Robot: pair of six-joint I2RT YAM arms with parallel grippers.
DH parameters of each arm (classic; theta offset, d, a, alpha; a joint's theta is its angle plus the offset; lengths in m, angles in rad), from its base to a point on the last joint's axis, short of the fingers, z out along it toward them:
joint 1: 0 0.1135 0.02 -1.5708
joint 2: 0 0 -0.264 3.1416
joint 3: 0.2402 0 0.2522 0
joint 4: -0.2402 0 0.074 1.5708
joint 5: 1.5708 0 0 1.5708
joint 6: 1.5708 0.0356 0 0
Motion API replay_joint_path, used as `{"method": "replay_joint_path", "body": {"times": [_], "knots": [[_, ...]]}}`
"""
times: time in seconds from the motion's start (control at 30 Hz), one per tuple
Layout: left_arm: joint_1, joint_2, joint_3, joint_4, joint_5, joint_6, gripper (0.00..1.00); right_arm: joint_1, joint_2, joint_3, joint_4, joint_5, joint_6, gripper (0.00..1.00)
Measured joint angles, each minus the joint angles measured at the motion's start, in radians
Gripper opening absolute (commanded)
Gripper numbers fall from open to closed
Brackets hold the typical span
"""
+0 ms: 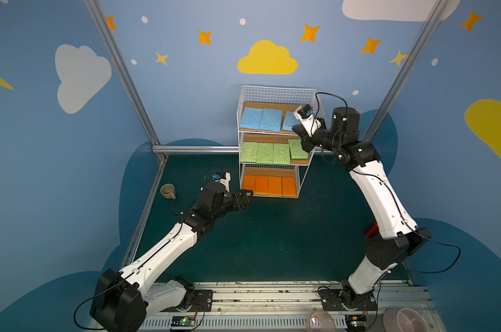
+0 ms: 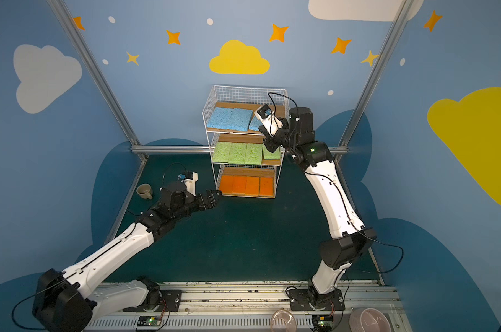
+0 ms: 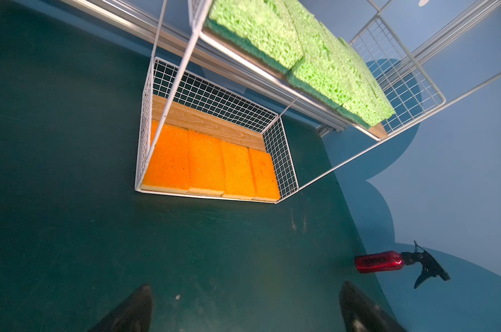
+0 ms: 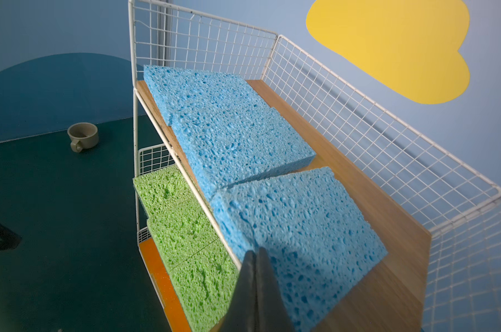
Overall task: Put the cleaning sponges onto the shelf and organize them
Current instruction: 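Open the right gripper and release the blue sponge on the board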
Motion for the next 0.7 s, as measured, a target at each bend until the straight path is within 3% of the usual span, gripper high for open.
{"method": "replay_joint_path", "body": {"times": [0.1,0.2,0.4,0.7], "knots": [[0.000,0.000,0.001,-0.001,-0.002,0.000,1.00,-0.008,0.000,-0.010,0.021,-0.014,0.010,0.38],[0.000,0.000,0.001,-0.002,-0.003,0.000,1.00,-0.013,0.000,-0.018,0.028,-0.024,0.021,0.50],[0.000,0.000,0.023,-0.021,-0.003,0.004,1.00,-0.013,-0.008,-0.040,0.053,-0.035,0.029,0.63],[0.015,-0.028,0.047,-0.083,-0.003,0.023,1.00,-0.017,-0.061,-0.068,0.080,-0.056,0.051,0.74]]}}
